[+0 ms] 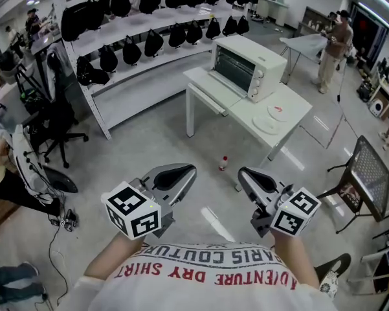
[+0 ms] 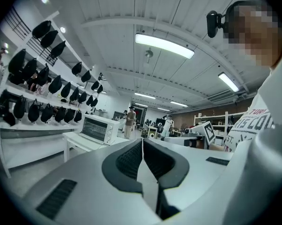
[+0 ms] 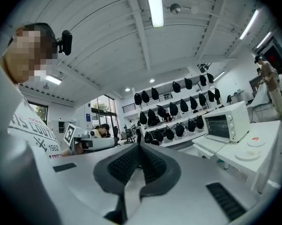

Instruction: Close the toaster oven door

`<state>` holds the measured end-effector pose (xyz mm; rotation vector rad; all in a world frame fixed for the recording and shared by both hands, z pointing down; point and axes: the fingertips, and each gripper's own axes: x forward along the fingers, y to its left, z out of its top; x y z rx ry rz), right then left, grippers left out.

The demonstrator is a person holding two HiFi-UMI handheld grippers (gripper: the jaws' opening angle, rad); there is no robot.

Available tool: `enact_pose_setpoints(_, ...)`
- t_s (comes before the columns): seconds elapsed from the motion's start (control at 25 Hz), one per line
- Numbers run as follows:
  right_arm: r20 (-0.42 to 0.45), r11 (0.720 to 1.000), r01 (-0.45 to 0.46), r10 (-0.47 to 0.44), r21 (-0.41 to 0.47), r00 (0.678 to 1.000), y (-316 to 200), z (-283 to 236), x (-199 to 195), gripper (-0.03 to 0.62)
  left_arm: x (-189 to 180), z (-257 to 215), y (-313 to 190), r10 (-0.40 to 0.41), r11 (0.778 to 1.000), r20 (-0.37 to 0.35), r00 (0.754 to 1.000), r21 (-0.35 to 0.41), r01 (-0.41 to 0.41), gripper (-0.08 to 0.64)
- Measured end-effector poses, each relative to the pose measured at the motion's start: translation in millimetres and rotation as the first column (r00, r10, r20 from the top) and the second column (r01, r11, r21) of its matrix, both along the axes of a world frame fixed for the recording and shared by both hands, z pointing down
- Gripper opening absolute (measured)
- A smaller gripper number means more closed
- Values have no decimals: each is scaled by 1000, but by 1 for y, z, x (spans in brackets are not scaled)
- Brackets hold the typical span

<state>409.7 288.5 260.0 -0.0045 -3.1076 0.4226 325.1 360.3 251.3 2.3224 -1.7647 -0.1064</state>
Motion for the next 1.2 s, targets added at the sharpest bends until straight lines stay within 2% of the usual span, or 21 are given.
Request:
enact_pose_setpoints(0.32, -32, 999, 21, -22, -38, 999, 15, 26, -14, 25, -16, 20, 12, -16, 1000, -33, 999, -14, 15, 31)
enact_pose_setpoints(0.72, -16, 997, 32, -33, -67, 999, -44, 46, -56, 25, -60, 53, -34, -64, 996, -52, 997, -62, 61, 31)
enact_pose_setpoints(0.88, -51, 994, 56, -62, -99, 997, -84, 63, -100, 25, -103, 65, -69, -97, 992, -74, 993, -93, 90, 31)
enact_pose_setpoints(1.08, -107, 990, 78, -91, -118, 990, -150, 88, -172, 25, -178, 87, -137, -135, 980, -165, 977, -170, 107, 31)
enact_pose_setpoints(1.2, -105, 989, 88, -101, -119, 989, -189, 90, -209, 25, -216, 89, -178, -144, 974, -162, 976, -199, 110, 31)
